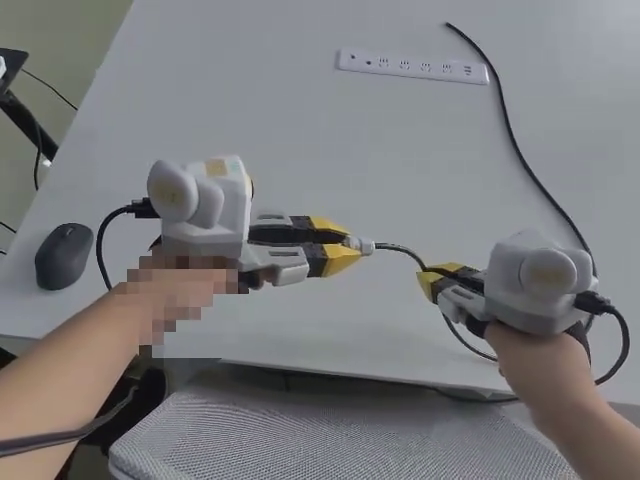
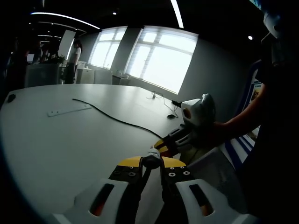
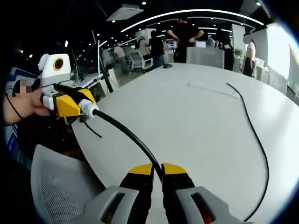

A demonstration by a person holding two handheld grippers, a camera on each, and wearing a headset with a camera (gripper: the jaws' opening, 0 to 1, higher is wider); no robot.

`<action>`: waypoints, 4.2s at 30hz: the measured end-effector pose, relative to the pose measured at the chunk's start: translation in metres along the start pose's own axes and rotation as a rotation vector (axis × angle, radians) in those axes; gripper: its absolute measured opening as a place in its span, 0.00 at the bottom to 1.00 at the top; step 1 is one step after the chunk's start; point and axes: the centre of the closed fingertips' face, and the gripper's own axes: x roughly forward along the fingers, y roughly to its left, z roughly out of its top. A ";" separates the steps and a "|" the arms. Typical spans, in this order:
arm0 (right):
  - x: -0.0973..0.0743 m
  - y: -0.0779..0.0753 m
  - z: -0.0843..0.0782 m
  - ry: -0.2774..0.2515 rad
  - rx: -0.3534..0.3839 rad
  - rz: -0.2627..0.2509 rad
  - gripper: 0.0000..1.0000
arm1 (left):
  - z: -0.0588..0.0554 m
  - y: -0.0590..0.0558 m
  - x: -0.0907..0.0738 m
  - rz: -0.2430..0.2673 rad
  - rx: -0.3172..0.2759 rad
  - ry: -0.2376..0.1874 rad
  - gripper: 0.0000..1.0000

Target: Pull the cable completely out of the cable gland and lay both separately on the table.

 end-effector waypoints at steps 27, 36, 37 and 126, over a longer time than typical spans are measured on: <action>-0.005 0.067 0.063 0.006 -0.586 0.078 0.10 | -0.002 0.007 -0.003 0.028 -0.001 0.011 0.15; 0.003 0.076 0.061 0.029 -0.719 0.089 0.06 | -0.002 0.008 -0.002 0.026 0.003 0.013 0.15; 0.002 0.077 0.061 0.024 -0.728 0.088 0.03 | -0.002 0.008 -0.002 0.024 0.001 0.013 0.15; -0.013 0.048 0.062 -0.055 -0.486 0.044 0.18 | 0.004 0.015 -0.010 0.044 0.024 0.000 0.15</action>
